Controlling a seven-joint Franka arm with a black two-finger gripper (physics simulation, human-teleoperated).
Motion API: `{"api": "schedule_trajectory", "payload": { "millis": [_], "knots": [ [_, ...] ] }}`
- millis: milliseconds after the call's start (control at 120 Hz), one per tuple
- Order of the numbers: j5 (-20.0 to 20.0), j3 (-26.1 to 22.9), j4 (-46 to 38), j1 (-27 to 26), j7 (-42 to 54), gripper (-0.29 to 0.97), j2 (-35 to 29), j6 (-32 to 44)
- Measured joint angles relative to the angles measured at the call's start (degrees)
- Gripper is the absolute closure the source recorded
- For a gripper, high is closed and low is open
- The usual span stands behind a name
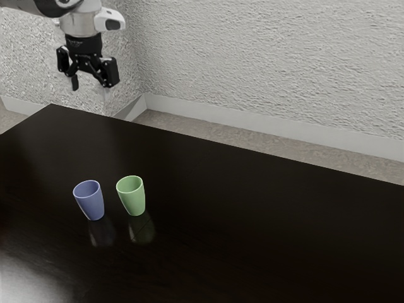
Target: Place the left cup onto the right cup
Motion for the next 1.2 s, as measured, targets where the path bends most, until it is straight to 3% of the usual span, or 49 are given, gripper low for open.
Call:
{"api": "schedule_trajectory", "payload": {
  "millis": [183, 417, 683, 1200],
  "knots": [
    [-0.2, -1.6, -3.1, -0.4, -0.4, 0.0, 1.1, 3.7],
    [-1.4, -0.4, -18.0, -1.1, -1.2, 0.0, -4.5, 12.0],
    [-1.8, 2.7, -27.2, -0.4, -0.8, 0.0, -5.6, 20.2],
    [-1.9, 3.5, -42.0, 2.9, 10.2, 0.0, -10.6, 29.9]
  ]
}}
